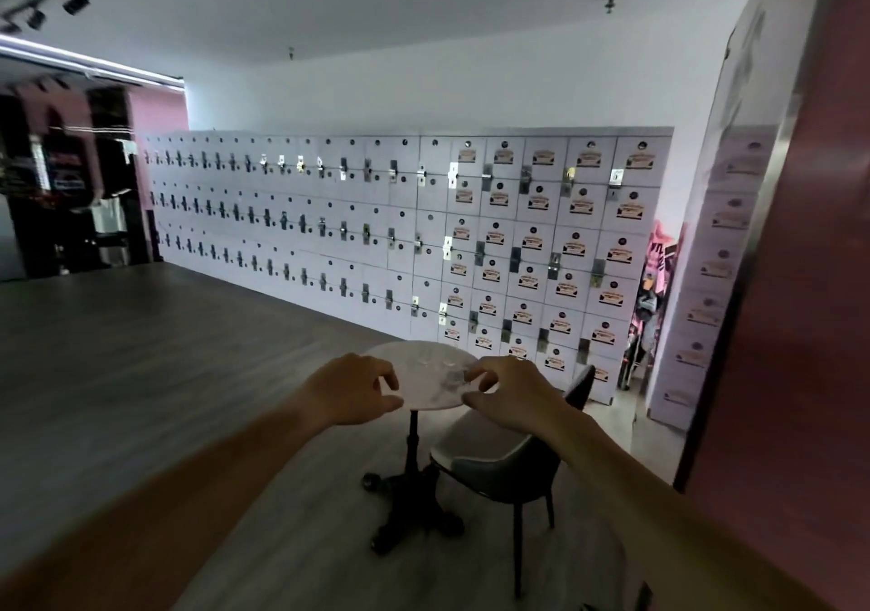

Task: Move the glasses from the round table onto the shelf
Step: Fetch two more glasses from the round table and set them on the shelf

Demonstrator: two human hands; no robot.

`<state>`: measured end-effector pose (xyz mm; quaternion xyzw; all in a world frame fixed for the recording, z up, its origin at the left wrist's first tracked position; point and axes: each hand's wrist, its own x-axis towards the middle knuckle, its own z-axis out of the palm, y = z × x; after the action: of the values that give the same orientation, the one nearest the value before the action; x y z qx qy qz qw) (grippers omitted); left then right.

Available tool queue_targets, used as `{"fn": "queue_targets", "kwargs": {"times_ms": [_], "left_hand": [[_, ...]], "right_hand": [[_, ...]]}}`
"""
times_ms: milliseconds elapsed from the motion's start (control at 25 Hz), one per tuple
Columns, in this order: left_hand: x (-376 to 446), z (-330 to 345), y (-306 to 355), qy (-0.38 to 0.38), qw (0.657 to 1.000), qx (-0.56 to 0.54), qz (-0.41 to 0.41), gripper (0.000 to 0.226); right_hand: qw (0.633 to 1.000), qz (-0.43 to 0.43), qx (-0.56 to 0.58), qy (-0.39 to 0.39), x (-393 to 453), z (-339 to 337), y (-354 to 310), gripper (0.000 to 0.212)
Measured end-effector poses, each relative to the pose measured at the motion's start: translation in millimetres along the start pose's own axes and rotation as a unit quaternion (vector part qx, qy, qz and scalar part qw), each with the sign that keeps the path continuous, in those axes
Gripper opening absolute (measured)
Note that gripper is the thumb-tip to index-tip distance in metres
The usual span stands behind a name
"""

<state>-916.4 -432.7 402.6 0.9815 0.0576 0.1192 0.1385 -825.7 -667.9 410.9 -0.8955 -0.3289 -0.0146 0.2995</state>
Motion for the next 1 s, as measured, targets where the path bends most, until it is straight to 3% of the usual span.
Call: {"fn": "queue_targets", "kwargs": {"times_ms": [200,1000], "left_hand": [[76.6,23.8,-37.1,-0.008,0.999,-0.004,-0.032,0.027],[449.7,92.6,-221.2,-0.011,0.999,-0.017,-0.025,0.028]], "right_hand": [[1.0,-0.004,-0.01,-0.017,83.2,23.4,35.2,0.035],[0.997,0.057,-0.013,-0.04,466.1,88.0,139.6,0.042]]}}
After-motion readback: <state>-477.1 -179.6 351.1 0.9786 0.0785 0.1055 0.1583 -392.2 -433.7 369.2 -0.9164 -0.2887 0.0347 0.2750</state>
